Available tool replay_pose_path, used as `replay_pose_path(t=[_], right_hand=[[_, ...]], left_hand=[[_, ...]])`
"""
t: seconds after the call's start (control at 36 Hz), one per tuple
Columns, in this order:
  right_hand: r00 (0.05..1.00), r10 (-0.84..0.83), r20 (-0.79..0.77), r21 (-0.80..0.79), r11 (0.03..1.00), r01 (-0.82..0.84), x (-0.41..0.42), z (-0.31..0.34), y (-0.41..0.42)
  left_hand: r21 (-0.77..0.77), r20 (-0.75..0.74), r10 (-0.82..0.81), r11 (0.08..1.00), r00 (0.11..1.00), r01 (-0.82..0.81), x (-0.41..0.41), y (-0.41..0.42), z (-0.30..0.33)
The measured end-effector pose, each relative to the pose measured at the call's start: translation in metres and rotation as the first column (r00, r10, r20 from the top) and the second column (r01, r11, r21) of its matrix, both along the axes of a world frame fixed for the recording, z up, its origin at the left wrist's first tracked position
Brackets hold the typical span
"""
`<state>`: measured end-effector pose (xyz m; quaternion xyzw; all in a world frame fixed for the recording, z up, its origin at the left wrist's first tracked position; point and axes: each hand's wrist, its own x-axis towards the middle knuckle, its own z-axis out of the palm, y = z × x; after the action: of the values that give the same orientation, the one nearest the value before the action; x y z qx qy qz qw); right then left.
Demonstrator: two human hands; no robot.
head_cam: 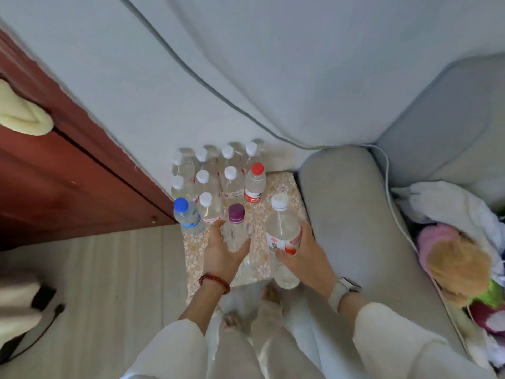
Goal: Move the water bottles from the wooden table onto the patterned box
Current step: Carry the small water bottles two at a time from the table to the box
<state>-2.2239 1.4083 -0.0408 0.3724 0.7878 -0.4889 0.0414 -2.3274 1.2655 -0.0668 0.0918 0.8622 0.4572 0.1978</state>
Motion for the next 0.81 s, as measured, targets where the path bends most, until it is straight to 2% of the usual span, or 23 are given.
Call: replay_pose_path(t=[0.08, 0.19, 0.42, 0.5, 0.69, 0.81], right_hand=[[1.000, 0.008, -0.013, -0.063, 0.998, -0.009, -0.026, -0.031, 0.018], [0.999, 0.023, -0.026, -0.079, 0.997, -0.025, -0.054, -0.071, 0.033], [0.997, -0.005, -0.071, -0.114, 0.993, -0.003, -0.084, -0.126, 0.051], [0.995, -0.025, -0.095, -0.142, 0.990, 0.011, -0.084, -0.144, 0.052], [0.988, 0.111, -0.106, -0.141, 0.982, -0.125, -0.082, -0.150, 0.050], [0.977, 0.165, -0.138, -0.064, 0.983, -0.175, -0.080, -0.138, 0.057]], left_hand=[[-0.029, 0.028, 0.038, 0.999, 0.999, -0.037, -0.015, 0.022, -0.024], [0.005, 0.071, 0.067, 0.998, 0.995, -0.068, -0.026, 0.043, -0.057], [0.076, 0.041, 0.114, 0.990, 0.993, -0.117, -0.044, 0.064, -0.105], [0.050, 0.021, 0.100, 0.994, 0.995, -0.101, -0.049, 0.066, -0.120], [-0.061, -0.007, 0.021, 0.998, 1.000, -0.021, -0.056, 0.061, -0.126], [-0.104, -0.165, -0.103, 0.991, 0.981, 0.087, -0.057, 0.062, -0.107]])
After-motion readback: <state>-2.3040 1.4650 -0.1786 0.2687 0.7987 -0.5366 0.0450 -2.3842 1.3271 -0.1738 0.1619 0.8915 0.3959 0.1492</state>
